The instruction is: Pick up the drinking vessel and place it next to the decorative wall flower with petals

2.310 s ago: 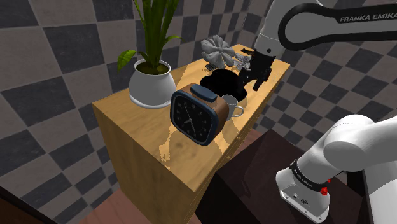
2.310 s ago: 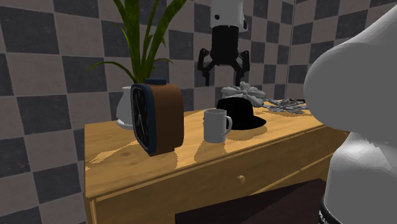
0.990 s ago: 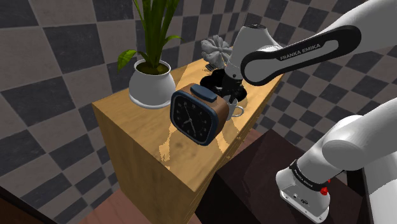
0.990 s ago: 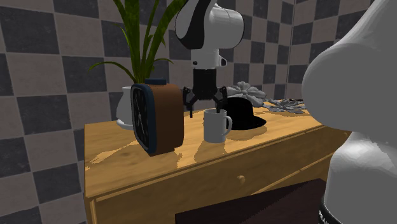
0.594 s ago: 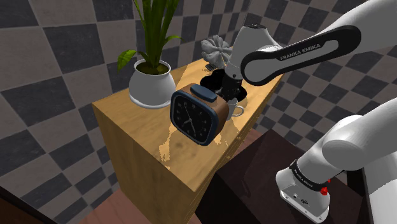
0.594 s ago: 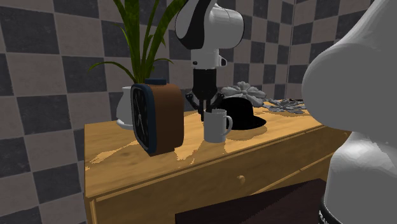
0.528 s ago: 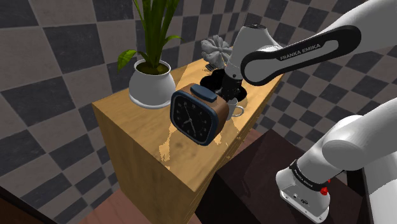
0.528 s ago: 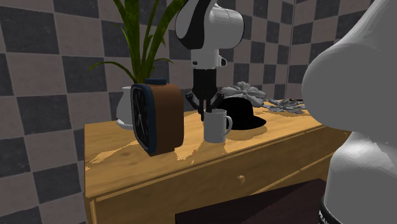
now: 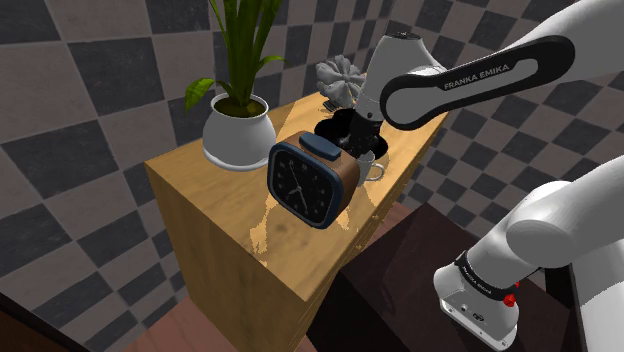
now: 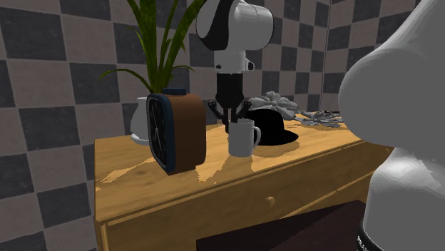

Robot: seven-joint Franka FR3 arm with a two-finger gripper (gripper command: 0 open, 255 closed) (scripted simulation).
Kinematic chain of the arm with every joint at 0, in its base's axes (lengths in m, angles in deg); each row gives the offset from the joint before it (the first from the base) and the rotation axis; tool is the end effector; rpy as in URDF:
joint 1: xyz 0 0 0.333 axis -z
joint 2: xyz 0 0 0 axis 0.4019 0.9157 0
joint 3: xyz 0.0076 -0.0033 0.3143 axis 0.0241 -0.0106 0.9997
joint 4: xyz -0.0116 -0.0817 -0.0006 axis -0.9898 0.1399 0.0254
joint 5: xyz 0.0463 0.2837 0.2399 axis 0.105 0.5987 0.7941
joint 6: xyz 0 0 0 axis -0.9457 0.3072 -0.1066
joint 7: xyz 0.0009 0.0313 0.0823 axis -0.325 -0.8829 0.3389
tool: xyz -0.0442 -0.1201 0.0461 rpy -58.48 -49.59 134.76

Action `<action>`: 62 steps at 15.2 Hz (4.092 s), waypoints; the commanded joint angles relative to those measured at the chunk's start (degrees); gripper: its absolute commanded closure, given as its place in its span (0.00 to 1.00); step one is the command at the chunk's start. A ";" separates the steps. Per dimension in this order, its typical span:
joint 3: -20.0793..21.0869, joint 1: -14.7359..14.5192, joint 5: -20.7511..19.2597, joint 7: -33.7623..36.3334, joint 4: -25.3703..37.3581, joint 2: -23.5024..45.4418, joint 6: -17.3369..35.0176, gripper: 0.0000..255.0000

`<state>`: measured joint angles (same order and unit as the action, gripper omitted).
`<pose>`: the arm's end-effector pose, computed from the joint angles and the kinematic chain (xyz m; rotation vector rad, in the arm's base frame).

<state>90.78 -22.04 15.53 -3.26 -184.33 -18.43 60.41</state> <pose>0.4050 0.1056 0.3537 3.0954 -0.3803 0.1041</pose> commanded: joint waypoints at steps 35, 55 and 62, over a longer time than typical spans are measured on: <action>-6.67 1.93 -0.75 -7.47 17.02 -8.56 -25.54 1.00; -25.75 12.20 -5.24 -34.59 29.26 4.69 -24.17 1.00; -31.13 15.60 -3.20 -44.13 39.84 14.30 -25.23 1.00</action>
<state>60.38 -6.96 11.99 -45.92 -146.27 -5.41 35.71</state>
